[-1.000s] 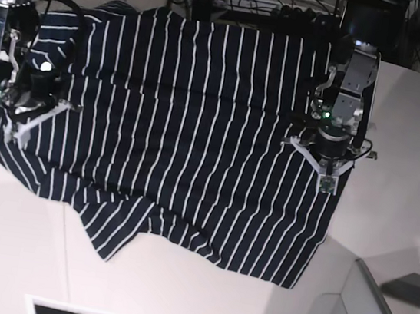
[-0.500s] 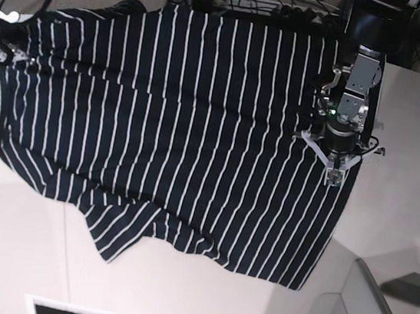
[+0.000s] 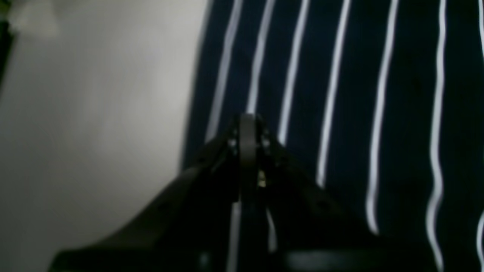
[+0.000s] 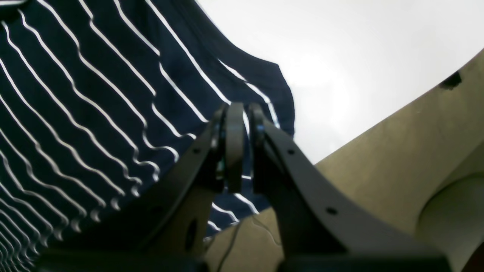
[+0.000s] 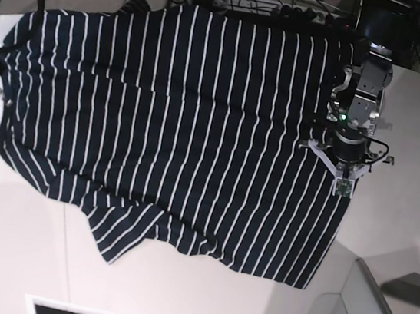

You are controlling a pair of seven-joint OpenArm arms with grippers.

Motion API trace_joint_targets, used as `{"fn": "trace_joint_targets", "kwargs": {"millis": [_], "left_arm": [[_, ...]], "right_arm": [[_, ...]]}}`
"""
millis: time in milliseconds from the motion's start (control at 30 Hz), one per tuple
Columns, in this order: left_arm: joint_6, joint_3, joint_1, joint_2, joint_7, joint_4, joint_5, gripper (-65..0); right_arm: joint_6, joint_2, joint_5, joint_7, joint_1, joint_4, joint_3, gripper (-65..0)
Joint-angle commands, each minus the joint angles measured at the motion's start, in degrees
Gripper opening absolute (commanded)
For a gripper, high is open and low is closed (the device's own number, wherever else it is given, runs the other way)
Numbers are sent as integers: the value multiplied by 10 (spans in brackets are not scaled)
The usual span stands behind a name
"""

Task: Layout the t-shirt on the table in an organized manner, then fold the t-shirt properly

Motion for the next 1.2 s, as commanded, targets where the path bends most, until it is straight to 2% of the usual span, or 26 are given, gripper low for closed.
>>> {"fn": "trace_joint_targets", "kwargs": {"millis": [0, 100, 167, 300, 400, 500, 700, 933, 1100, 1167], "left_arm": [[5, -1, -6, -4, -9, 3, 2, -650], [5, -2, -12, -4, -9, -18, 2, -650], [5, -1, -25, -3, -10, -32, 2, -650], [5, -1, -42, -4, -12, -75, 2, -650], [5, -1, -59, -4, -12, -105, 2, -650], [5, 2, -82, -4, -13, -139, 3, -650], [5, 1, -142, 0, -15, -216, 3, -650], [5, 6, -233, 1, -91, -354, 3, -650], [5, 6, -305, 17, -184, -488, 3, -650], [5, 6, -326, 22, -205, -520, 3, -650]], "right_arm": [[19, 12, 2, 11, 26, -14, -12, -620], [101, 13, -1, 14, 84, -107, -44, -623], [142, 13, -2, 15, 120, -182, -48, -624], [184, 15, -2, 35, 172, -303, -48, -626], [188, 30, -2, 80, 200, -371, -53, -626], [188, 48, -2, 122, 242, -443, -102, -624], [188, 68, -2, 253, 306, -569, -182, -623], [188, 74, -2, 363, 358, -639, -265, -621], [188, 75, -2, 430, 377, -652, -297, -620], [188, 75, -2, 462, 385, -653, -303, -620]]}}
